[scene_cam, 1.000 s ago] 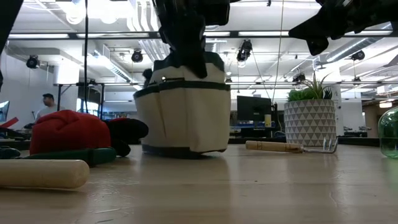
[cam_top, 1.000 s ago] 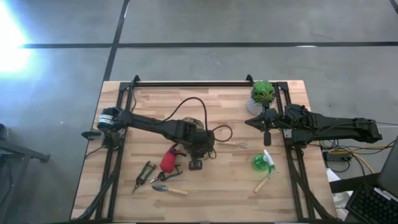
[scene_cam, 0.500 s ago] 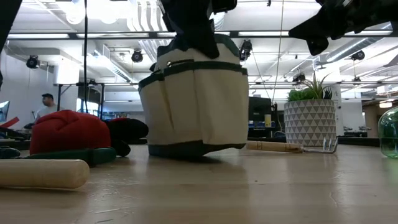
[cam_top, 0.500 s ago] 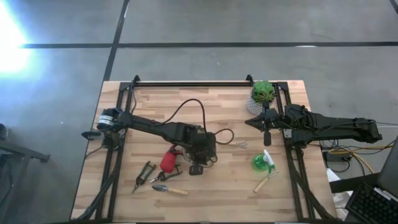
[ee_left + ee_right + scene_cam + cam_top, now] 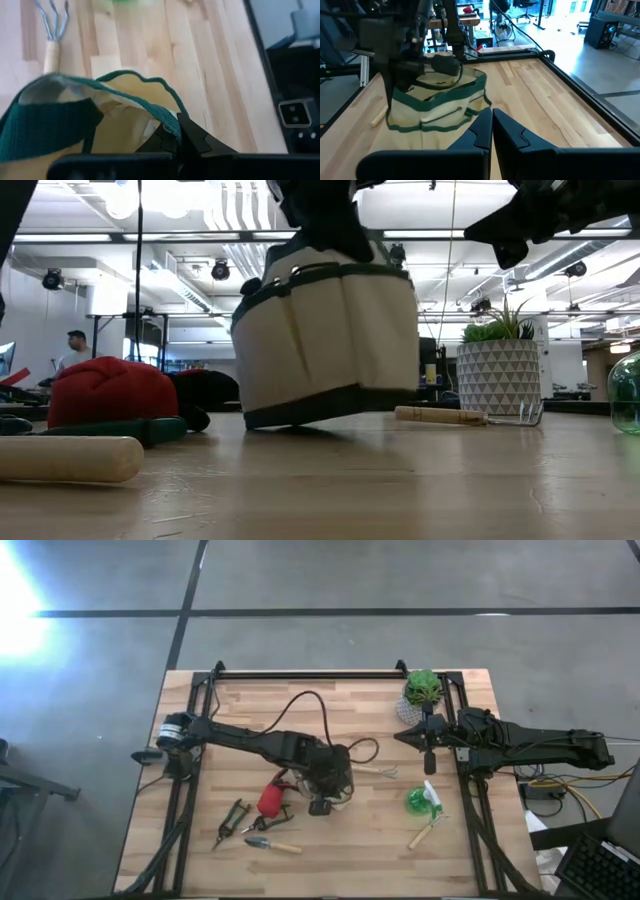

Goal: Pick & Place Garden tools in Gardening bag
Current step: Prepare the light brown gardening bag on the table

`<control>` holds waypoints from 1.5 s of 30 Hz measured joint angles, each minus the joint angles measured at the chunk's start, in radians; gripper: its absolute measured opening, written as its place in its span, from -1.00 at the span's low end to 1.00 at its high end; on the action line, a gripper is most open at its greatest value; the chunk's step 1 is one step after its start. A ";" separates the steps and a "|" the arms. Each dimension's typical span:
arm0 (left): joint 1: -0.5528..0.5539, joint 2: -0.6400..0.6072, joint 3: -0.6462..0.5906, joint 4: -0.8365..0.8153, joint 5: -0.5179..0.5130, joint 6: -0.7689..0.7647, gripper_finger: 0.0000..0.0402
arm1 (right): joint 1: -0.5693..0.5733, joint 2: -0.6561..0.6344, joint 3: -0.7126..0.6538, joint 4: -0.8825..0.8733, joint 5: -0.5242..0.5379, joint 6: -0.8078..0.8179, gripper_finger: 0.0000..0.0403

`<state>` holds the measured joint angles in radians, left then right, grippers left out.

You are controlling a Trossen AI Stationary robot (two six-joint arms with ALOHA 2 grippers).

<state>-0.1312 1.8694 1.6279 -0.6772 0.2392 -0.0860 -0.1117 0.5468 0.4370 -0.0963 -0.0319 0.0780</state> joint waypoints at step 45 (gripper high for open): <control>-0.028 0.151 0.184 -0.133 0.021 0.103 -0.95 | 0.000 0.000 0.000 -0.002 0.000 0.000 -0.96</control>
<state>-0.1593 2.0201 1.8122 -0.8104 0.2604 0.0170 -0.1118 0.5468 0.4374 -0.0988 -0.0319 0.0780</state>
